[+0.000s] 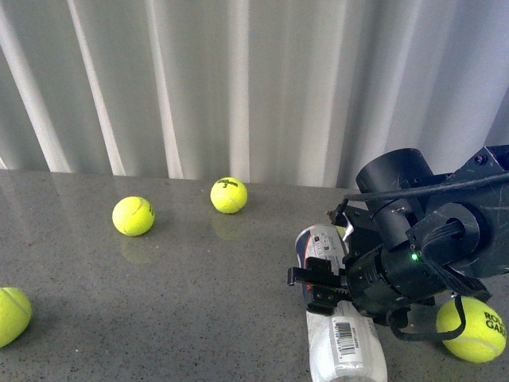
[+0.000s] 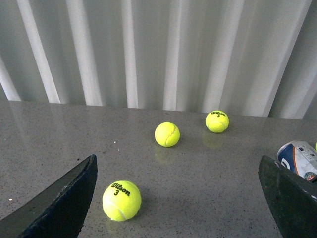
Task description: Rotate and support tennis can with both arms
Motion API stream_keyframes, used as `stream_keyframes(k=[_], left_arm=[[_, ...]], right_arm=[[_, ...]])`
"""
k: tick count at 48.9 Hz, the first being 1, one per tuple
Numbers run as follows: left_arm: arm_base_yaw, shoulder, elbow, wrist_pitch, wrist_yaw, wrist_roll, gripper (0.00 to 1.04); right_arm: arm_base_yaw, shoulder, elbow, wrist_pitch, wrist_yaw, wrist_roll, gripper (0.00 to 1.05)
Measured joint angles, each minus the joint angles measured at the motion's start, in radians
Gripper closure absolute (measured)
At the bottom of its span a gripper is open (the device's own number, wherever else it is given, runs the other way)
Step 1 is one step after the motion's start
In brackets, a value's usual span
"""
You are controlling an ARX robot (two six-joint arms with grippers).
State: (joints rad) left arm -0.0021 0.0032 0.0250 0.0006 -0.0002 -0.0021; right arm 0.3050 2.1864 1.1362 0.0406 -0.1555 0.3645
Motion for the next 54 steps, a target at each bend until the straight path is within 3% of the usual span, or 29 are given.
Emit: stream_keyframes(k=[11,19,31,43,54], left_arm=[[0.000,0.000,0.000,0.000,0.000,0.000,0.07],[0.000,0.000,0.000,0.000,0.000,0.000,0.07],[0.000,0.000,0.000,0.000,0.000,0.000,0.07],[0.000,0.000,0.000,0.000,0.000,0.000,0.07],[0.000,0.000,0.000,0.000,0.000,0.000,0.07]], right_arm=[[0.005,-0.023,-0.002,-0.006,0.015,-0.035,0.70],[0.033,-0.110,-0.009,-0.043,0.068,-0.172,0.76],[0.105,-0.215,-0.021,-0.003,0.202,-0.530,0.77],[0.145,-0.221,-0.095,0.071,0.212,-1.080,0.78],[0.145,-0.150,-0.081,0.163,0.276,-1.382,0.78]])
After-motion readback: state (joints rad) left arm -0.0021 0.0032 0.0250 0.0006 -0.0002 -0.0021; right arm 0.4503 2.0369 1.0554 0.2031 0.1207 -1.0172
